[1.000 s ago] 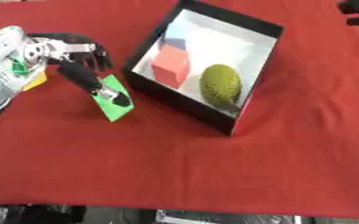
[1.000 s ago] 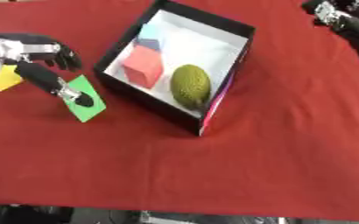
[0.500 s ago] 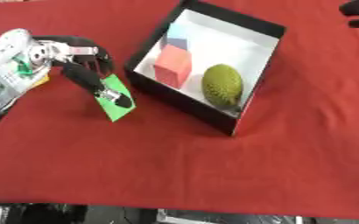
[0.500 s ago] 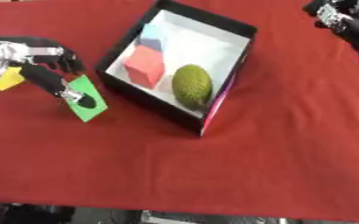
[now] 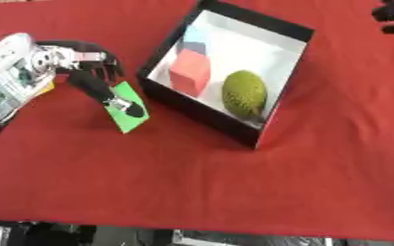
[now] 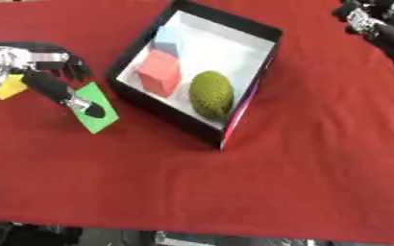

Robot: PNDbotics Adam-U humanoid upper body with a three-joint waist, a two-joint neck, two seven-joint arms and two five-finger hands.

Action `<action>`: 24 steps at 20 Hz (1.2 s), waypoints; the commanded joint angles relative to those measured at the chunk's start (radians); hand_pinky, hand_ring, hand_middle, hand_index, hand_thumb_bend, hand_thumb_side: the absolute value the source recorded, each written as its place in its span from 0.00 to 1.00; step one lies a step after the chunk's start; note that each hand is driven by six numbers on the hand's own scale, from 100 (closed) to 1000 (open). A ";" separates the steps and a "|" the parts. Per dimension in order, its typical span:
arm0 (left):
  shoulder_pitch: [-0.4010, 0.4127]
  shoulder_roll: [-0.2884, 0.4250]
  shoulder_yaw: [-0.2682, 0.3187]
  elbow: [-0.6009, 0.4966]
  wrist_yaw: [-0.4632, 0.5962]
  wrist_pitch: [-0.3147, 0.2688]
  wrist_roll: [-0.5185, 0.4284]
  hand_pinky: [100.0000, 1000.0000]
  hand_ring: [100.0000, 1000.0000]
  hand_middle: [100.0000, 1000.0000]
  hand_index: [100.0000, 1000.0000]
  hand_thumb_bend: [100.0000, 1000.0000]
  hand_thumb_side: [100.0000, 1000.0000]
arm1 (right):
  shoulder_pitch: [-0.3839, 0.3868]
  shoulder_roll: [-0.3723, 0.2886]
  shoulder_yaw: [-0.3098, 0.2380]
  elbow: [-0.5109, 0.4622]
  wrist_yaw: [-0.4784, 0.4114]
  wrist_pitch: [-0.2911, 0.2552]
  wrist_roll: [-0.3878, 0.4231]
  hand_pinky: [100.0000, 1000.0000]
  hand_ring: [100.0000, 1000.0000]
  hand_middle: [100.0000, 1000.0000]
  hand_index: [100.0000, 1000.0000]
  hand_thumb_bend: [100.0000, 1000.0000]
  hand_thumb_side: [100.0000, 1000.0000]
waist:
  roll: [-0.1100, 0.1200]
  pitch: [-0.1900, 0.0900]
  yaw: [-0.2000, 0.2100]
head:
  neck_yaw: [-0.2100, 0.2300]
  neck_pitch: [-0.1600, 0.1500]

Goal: Pick up objects on the table and place them in the box.

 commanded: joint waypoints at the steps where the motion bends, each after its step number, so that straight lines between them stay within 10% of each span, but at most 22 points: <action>1: -0.010 0.027 0.009 0.002 0.008 0.106 -0.103 0.86 0.80 0.72 0.85 0.82 0.61 | -0.007 -0.022 -0.009 -0.006 0.006 -0.004 0.003 0.89 0.89 0.74 0.85 0.00 0.59 | -0.001 -0.018 0.001 | 0.003 0.001; 24: 0.000 -0.020 0.006 0.080 0.020 0.098 -0.093 0.82 0.77 0.67 0.81 0.78 0.59 | -0.005 -0.007 -0.010 0.001 0.020 -0.009 0.010 0.90 0.89 0.74 0.85 0.00 0.60 | -0.007 -0.007 -0.005 | 0.007 -0.003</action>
